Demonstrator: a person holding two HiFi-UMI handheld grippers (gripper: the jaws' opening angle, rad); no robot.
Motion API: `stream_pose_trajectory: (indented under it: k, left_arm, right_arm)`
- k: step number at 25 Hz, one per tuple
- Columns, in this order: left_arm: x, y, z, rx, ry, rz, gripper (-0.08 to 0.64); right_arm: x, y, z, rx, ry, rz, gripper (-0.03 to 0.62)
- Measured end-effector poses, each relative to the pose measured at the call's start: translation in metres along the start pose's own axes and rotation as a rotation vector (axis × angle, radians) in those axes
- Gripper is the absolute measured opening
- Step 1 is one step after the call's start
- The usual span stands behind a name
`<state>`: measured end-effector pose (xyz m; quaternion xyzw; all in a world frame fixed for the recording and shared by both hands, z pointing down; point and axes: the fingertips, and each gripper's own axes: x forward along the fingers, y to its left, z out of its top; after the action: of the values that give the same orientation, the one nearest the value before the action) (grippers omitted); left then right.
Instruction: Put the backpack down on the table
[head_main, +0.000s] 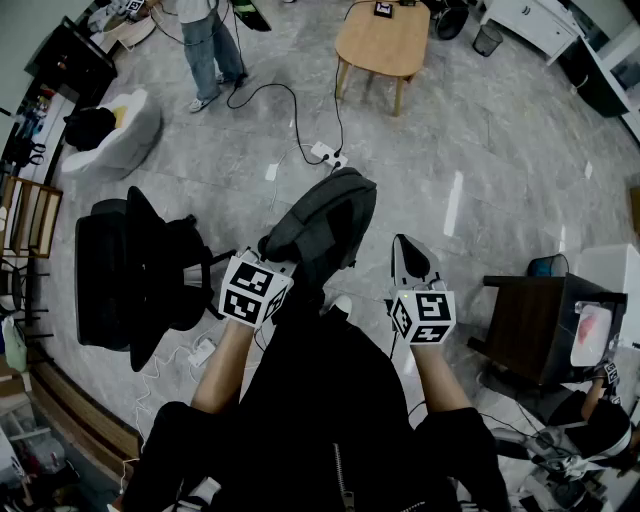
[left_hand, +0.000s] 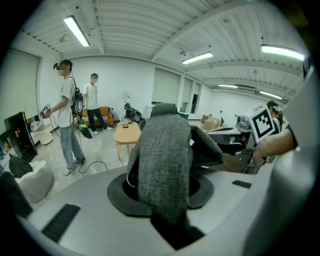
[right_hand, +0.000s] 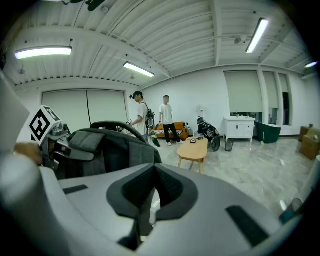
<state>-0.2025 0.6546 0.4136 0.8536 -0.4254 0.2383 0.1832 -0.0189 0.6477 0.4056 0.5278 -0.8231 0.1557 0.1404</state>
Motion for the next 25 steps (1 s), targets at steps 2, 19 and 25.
stream_pose_trajectory:
  k: [2, 19, 25]
  left_arm:
    - [-0.001, 0.001, -0.001, 0.002, -0.003, 0.007, 0.112]
    - [-0.001, -0.005, -0.001, 0.01, -0.001, 0.015, 0.112]
    - [0.0, -0.009, 0.0, 0.012, -0.007, 0.014, 0.112]
  right_arm:
    - [0.0, 0.003, 0.001, 0.014, -0.021, 0.019, 0.009]
    - [-0.013, -0.004, -0.012, 0.065, -0.007, 0.021, 0.011]
    - [-0.02, -0.006, -0.014, 0.078, -0.012, 0.024, 0.011]
